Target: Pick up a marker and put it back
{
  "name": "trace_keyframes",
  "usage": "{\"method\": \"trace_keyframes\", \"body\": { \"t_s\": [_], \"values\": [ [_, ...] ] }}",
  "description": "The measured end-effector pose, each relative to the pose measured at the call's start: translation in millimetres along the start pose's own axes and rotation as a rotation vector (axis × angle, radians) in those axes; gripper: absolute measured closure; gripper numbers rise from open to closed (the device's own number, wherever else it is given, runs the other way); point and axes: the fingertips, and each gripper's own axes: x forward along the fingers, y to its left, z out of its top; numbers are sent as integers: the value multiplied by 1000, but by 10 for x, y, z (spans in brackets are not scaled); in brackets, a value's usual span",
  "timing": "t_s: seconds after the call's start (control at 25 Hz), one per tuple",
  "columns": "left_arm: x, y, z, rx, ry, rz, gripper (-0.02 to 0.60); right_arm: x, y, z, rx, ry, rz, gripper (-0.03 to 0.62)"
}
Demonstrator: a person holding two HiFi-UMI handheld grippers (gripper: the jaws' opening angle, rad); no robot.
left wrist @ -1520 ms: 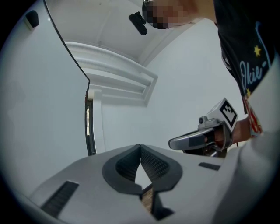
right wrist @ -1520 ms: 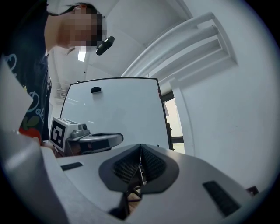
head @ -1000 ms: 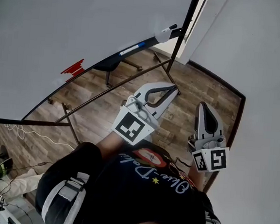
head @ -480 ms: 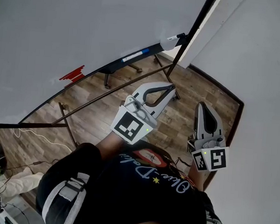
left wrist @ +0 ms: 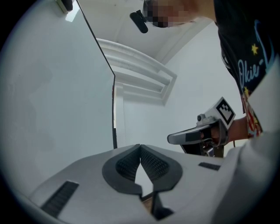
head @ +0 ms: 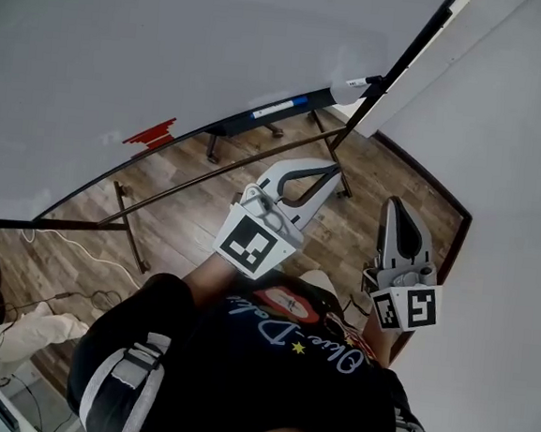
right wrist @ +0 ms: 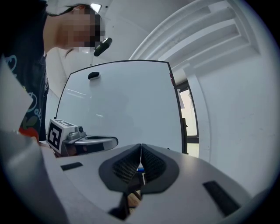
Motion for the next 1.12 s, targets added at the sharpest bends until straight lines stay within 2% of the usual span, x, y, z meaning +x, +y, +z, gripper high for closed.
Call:
{"method": "trace_keyframes", "body": {
  "t_s": [0.4,0.8,1.12],
  "values": [
    [-15,154,-112,18,50,109,577,246,-180,-49,13,-2,74,592],
    [237,467,-135,56,87,292,578,772,-547,-39,20,-18,238,592],
    [580,679,-163,93,119,389,577,1198,-951,-66,9,-18,322,591]
  ]
}}
